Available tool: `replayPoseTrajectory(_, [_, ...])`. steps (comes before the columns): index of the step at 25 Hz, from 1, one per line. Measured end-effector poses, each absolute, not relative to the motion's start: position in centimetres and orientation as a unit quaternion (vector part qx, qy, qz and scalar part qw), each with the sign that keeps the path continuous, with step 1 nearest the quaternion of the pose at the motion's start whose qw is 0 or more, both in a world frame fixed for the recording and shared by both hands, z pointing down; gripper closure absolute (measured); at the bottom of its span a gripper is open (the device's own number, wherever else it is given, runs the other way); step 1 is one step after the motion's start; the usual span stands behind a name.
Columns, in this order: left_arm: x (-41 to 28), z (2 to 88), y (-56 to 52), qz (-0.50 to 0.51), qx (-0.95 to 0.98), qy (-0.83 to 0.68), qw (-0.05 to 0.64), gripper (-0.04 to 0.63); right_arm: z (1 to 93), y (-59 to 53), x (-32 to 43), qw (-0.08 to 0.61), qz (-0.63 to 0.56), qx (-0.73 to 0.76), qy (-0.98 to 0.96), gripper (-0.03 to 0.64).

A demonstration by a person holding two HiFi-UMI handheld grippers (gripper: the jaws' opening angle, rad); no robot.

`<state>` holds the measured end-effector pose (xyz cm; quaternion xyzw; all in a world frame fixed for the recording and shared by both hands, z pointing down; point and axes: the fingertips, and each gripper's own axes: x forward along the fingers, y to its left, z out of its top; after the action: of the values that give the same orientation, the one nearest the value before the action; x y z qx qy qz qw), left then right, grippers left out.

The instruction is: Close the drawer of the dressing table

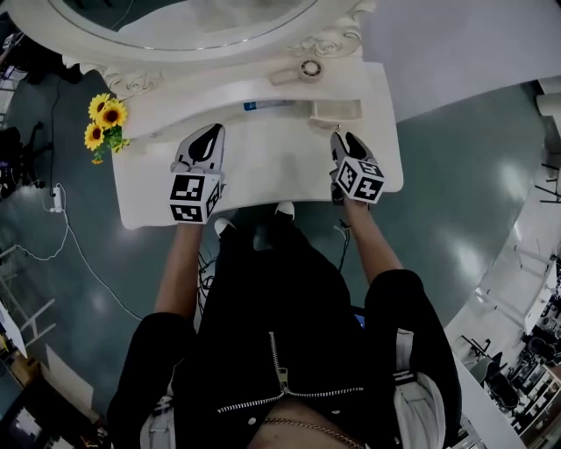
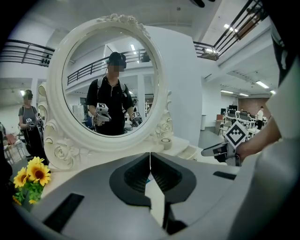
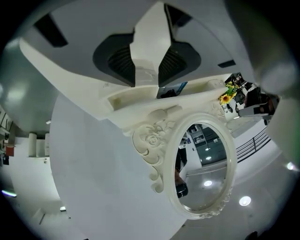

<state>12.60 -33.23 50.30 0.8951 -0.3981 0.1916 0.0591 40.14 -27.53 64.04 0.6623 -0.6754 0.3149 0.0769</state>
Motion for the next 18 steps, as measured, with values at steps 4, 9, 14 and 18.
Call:
replayPoseTrajectory(4, [12.1,50.9,-33.4,0.198,0.888,-0.409,0.067,0.572,66.9,-28.0,41.2,0.046,0.373,0.662,-0.649,0.469])
replayPoseTrajectory(9, [11.2,51.5,-33.0,0.205,0.880,-0.421,0.076,0.572,69.2,-28.6,42.0,-0.037,0.446,0.648,-0.616,0.462])
replayPoseTrajectory(14, [10.3,52.0,-32.8,0.212,0.872,-0.433,0.082,0.572,70.5,-29.3,42.2,-0.145,0.502,0.610,-0.595,0.430])
replayPoseTrajectory(18, [9.4,52.0,-32.9,0.216,0.867,-0.442,0.083,0.572,71.0,-29.8,42.7,-0.184,0.516,0.601,-0.582,0.456])
